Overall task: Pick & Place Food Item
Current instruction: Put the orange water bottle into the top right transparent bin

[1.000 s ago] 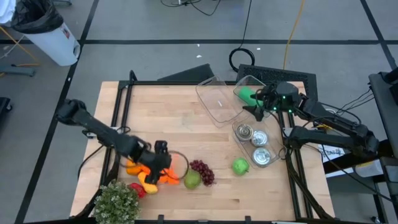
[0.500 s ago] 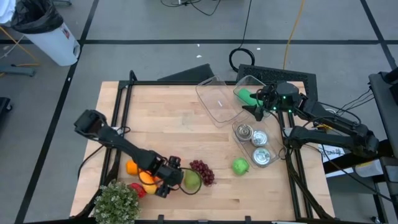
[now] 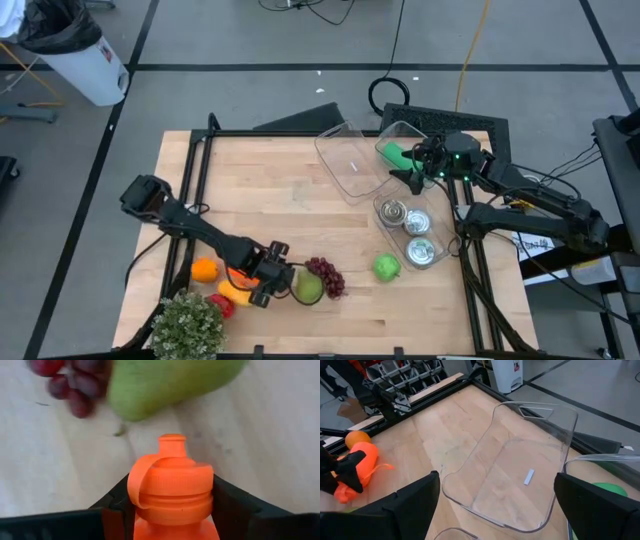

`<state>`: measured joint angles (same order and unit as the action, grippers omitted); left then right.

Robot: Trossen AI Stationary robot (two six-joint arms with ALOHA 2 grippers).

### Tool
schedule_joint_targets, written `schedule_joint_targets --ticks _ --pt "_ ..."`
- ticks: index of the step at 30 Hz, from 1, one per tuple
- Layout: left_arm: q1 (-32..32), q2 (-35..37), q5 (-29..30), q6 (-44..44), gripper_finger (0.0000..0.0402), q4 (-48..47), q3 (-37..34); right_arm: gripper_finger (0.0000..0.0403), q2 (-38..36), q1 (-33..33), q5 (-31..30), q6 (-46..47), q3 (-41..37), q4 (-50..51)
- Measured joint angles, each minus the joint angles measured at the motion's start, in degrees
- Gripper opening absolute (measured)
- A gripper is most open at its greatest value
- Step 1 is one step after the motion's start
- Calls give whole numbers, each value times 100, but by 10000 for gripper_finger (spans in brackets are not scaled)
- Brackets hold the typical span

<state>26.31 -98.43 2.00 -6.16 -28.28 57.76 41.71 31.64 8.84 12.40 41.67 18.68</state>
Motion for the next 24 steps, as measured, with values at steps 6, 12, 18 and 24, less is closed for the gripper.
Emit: schedule_joint_targets --ticks 6,12,18,24 --pt "-283 276 889 707 163 -261 -4 373 0 0 -16 5 -98 -49" --pt "-958 1220 1834 1469 123 -157 -4 373 -66 2 -16 -99 -98 -101" --pt "-1785 2114 1862 2620 42 1589 -4 373 -87 2 -7 -244 -98 -91" --pt "-2440 2205 831 3317 8 3373 -2 373 -81 0 17 -274 -171 -407"
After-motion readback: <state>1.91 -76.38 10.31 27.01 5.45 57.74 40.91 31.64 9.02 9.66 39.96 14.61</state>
